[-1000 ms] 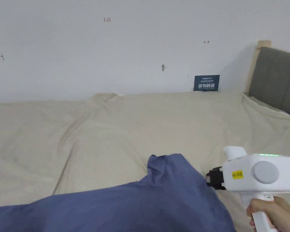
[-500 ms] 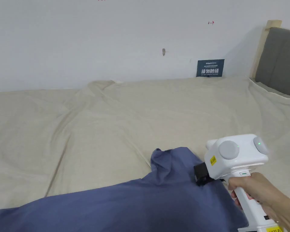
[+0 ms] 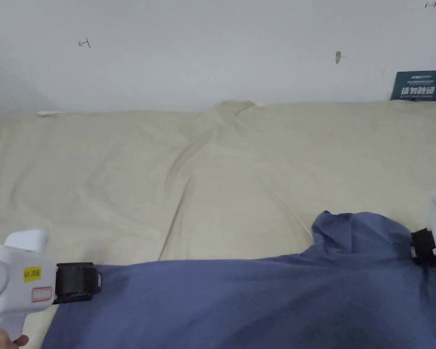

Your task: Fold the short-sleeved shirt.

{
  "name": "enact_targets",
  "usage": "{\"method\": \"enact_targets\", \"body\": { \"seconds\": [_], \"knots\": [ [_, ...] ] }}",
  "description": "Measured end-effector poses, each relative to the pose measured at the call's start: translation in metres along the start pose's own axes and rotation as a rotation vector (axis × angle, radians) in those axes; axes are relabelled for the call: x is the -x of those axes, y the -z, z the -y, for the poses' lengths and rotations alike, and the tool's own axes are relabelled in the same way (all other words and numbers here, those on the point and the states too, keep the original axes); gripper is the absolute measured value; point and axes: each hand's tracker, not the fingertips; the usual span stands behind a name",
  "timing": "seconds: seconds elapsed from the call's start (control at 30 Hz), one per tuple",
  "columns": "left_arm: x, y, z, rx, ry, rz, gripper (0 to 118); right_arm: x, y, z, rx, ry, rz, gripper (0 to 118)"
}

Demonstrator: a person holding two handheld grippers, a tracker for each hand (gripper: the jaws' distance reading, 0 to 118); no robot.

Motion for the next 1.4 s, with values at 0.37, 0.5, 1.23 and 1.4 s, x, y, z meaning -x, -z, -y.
{"method": "enact_targets", "body": {
  "seconds": [0.37,0.5,1.23,1.4],
  "knots": [
    [-0.015,0.086,-0.044,0.164,0.046,0.016,101,-0.007,0.012,-0.003,0.007,-0.008,-0.010,0],
    [-0.025,0.066,-0.043,0.092,0.108,-0.004,43,-0.011,0.015,-0.004,0.014,0.002,-0.020,0],
    [-0.007,-0.109,0.013,-0.121,0.116,0.046,2,-0.023,-0.144,0.058,-0.153,-0.001,-0.135,0],
    [0.012,-0.149,0.086,-0.124,0.071,0.097,2,-0.031,-0.193,0.141,-0.147,0.008,-0.160,0]
  ]
}}
